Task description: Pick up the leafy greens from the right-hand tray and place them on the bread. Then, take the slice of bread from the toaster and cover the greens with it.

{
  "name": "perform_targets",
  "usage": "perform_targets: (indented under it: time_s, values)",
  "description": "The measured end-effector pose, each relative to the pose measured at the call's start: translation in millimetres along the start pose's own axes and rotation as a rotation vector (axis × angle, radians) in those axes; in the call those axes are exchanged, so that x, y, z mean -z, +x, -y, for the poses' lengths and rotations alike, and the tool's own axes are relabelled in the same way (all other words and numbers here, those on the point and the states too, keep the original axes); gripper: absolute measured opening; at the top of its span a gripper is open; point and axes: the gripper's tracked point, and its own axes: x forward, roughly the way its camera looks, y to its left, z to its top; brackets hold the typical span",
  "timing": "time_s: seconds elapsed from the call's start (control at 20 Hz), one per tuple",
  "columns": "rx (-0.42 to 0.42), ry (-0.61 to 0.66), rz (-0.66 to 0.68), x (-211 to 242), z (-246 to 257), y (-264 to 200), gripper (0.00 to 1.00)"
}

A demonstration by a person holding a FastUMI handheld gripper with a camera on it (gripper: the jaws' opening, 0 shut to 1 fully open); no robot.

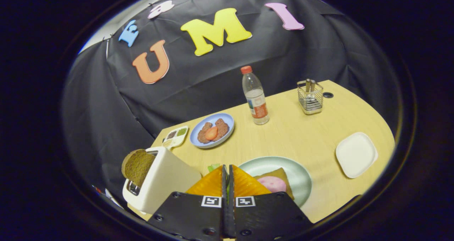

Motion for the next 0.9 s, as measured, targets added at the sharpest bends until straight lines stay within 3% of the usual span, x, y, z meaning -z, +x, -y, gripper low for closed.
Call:
perform_targets:
  time_s: [0.2,0.5,0.7,0.8,0.9]
  values:
    - [0.057,-0.036,-0.004,1.3,39.5,1.9,0.00]
    - [0.153,-0.100,-0.015,7.7,87.1,1.1,0.11]
    - [0.181,-0.119,-0.020,4.2,107.2,-3.1,0.47]
    - [0.185,-0.156,0.018,-8.6,108.7,-11.0,0.76]
    - [0.181,-0.184,0.023,-12.2,108.0,-13.6,0.76]
